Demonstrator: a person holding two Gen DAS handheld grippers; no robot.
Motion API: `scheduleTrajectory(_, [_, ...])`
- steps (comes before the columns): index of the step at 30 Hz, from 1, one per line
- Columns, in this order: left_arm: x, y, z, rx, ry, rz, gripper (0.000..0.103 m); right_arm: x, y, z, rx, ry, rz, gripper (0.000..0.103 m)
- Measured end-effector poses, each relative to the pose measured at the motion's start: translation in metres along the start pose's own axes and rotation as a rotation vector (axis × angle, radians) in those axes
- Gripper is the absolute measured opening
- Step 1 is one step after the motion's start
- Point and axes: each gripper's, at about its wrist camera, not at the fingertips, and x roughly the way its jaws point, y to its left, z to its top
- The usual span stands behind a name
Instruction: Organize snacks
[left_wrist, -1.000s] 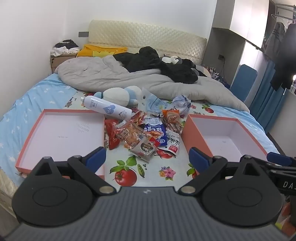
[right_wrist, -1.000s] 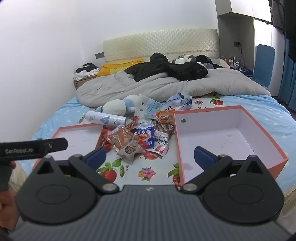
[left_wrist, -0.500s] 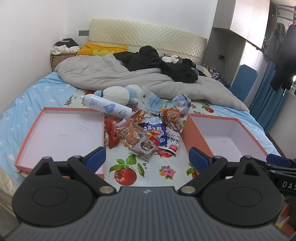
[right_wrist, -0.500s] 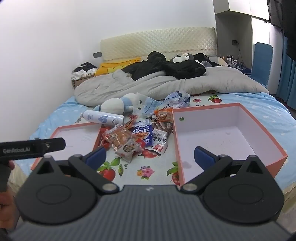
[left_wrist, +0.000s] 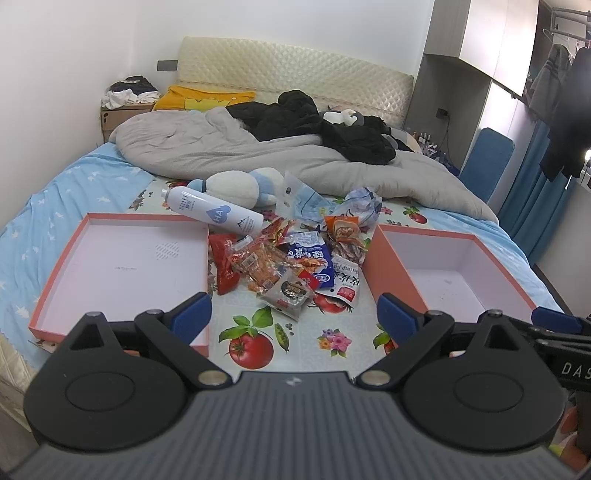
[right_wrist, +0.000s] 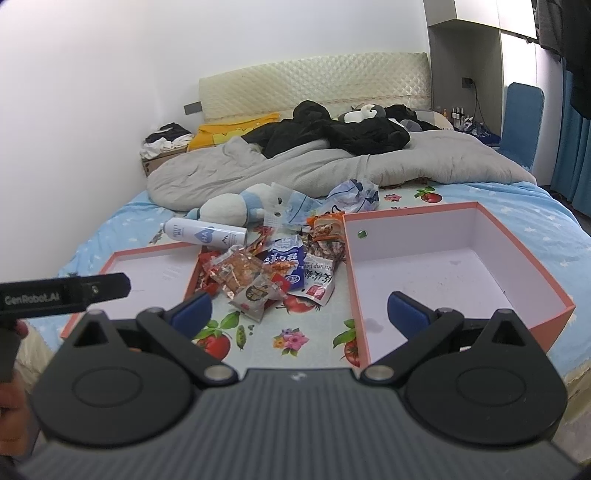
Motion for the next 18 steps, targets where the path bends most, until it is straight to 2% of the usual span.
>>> scheduleTrajectory(18, [0.015, 0.0, -0.005, 0.0, 0.012, 0.002, 0.098, 0.002, -0.001, -0.003, 0.02, 0.009, -0.006, 0.103])
